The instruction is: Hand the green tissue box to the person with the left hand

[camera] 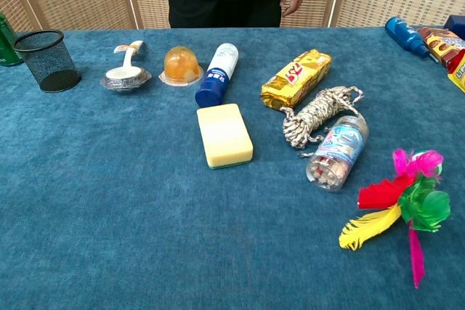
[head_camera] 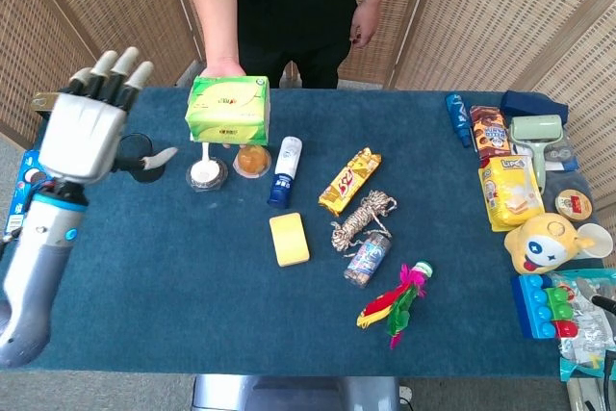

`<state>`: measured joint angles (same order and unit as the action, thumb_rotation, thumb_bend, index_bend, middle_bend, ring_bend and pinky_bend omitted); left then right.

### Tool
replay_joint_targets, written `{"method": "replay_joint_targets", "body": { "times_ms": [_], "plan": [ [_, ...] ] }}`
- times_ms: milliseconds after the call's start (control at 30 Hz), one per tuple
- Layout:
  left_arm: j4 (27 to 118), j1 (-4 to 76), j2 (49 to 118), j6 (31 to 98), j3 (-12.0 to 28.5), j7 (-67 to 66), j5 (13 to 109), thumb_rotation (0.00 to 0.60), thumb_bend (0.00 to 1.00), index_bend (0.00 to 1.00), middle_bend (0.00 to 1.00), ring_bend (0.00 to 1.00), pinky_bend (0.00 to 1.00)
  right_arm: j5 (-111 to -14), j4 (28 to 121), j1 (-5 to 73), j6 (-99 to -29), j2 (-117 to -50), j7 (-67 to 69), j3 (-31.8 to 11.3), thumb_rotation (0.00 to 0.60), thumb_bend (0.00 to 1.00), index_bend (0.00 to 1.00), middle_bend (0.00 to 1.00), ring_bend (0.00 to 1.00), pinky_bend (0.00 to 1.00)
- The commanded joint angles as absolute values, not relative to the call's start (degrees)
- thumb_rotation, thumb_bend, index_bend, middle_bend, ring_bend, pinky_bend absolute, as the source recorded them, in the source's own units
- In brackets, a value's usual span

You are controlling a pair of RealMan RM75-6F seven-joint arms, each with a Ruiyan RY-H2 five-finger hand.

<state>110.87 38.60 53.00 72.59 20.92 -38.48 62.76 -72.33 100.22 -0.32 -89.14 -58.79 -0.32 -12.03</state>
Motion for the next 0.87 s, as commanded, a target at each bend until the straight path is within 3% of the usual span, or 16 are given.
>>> {"method": "replay_joint_targets", "body": {
  "times_ms": [33,133,400,500,633,867],
  "plan": [
    [110.2,32.7,48.9,75.0,17.3,-31.0,67.3,0.290,0.06,0.00,0.00,0.00,0.21,-72.5,100.2,-0.3,-89.3,-58.9,-0.4,-12.0,0.600,0.00,0.00,0.00,0.02,0.00],
    [108.8,28.0,47.4,77.9,14.6,-25.9,70.7,0.397,0.06,0.00,0.00,0.00,0.21,-73.0,99.9,-0.3,-89.8,-59.1,-0.6,-11.9,0.600,0.00,0.00,0.00,0.02,0.00],
    [103.3,14.5,47.9,86.5,5.7,-12.6,77.7,0.392,0.06,0.00,0.00,0.00,0.17,-74.9,99.4,-0.1,-90.5,-60.0,-1.9,-11.3,0.600,0.00,0.00,0.00,0.02,0.00],
    [98.9,10.2,51.3,88.6,2.8,-7.2,78.9,0.449,0.06,0.00,0.00,0.00,0.17,-75.6,99.6,-0.3,-91.1,-60.0,-1.8,-11.1,0.600,0.00,0.00,0.00,0.02,0.00],
    [91.8,6.3,56.8,91.6,1.4,0.0,79.7,0.528,0.06,0.00,0.00,0.00,0.17,-76.0,99.7,-0.4,-91.4,-59.8,-1.3,-11.2,0.600,0.00,0.00,0.00,0.02,0.00],
    [87.4,2.6,61.5,93.3,1.0,6.5,79.4,0.530,0.06,0.00,0.00,0.00,0.16,-76.6,99.6,-0.2,-91.5,-59.9,-1.7,-11.1,0.600,0.00,0.00,0.00,0.02,0.00]
  ]
}}
